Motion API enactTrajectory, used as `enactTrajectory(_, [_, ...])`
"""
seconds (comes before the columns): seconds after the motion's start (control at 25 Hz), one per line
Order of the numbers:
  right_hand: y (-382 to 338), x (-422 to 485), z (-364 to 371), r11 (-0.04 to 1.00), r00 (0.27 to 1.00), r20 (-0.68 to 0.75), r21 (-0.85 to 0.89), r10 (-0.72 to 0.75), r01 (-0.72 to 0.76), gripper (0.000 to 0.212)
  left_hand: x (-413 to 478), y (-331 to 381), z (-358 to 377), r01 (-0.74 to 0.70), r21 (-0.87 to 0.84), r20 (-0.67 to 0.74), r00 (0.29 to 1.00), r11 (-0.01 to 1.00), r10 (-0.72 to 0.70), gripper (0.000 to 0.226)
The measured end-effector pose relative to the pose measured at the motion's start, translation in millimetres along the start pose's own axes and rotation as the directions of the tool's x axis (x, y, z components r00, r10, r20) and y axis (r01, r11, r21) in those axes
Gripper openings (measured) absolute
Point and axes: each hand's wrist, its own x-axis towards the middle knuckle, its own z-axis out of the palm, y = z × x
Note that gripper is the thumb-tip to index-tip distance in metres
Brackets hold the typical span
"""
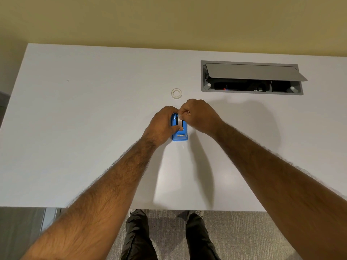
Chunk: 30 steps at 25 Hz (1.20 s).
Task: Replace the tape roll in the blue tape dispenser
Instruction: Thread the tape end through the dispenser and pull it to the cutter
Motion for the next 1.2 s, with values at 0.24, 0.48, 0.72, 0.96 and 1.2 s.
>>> enactTrajectory(0.24, [-10.4, -2.3, -1.5, 0.971, 0.99, -0.041, -0.203, -0.137, 0.126, 0.021, 3.0, -3.2, 3.0, 0.043, 0.011, 0.003, 0.999, 0.999, -0.043, 0.046])
enactTrajectory(0.48, [-13.5, 2.6, 0.5, 0.981, 0.993, -0.021, -0.159, -0.12, 0.115, 0.015, 3.0, -4.9, 4.7, 0.04, 0.006, -0.001, 0.999, 0.999, -0.04, 0.042])
enactTrajectory(0.72, [-2.9, 6.0, -0.1, 0.998, 0.999, -0.032, 0.064, 0.007, -0.005, 0.021, 1.1, -4.4, 2.3, 0.005, 0.013, -0.002, 1.0, 1.0, -0.005, 0.049])
enactTrajectory(0.96, [0.3, 8.1, -7.6, 0.97, 0.991, -0.055, 0.218, 0.12, -0.106, 0.024, -0.3, -0.1, 0.5, 0.034, 0.003, 0.006, 0.999, 0.999, -0.034, 0.053])
enactTrajectory(1.2, [-5.0, 3.8, -4.1, 0.997, 0.999, 0.006, 0.071, 0.035, -0.036, 0.015, -1.3, 0.4, -2.0, 0.018, -0.012, 0.007, 1.0, 1.0, -0.018, 0.049])
